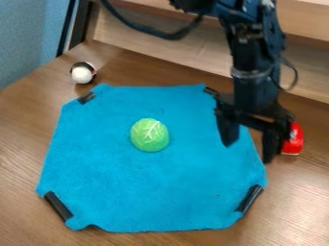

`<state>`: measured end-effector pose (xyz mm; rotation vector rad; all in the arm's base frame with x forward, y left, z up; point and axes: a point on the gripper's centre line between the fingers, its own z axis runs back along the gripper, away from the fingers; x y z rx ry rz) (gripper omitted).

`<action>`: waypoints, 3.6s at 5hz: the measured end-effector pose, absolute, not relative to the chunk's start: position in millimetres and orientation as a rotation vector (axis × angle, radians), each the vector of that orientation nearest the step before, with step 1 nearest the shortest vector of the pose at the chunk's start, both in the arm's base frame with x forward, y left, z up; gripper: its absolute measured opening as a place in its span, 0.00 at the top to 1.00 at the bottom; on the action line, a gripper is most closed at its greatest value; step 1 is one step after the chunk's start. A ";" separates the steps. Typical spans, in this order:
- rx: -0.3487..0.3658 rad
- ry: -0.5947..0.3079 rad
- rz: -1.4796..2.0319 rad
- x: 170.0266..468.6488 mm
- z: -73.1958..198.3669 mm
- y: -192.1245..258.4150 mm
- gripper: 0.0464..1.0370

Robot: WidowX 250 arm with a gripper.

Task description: Fold the cloth from right to top left

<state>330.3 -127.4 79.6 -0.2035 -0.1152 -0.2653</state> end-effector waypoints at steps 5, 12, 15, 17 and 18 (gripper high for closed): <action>-0.106 -0.041 -0.250 292.5 31.1 -145.2 0.04; -0.093 -0.103 -0.115 311.7 52.9 -118.1 0.98; -0.112 -0.163 0.029 327.1 95.3 -47.4 0.98; -0.097 -0.207 0.151 325.7 116.8 6.5 0.98; -0.092 -0.213 0.220 324.7 119.5 36.4 0.98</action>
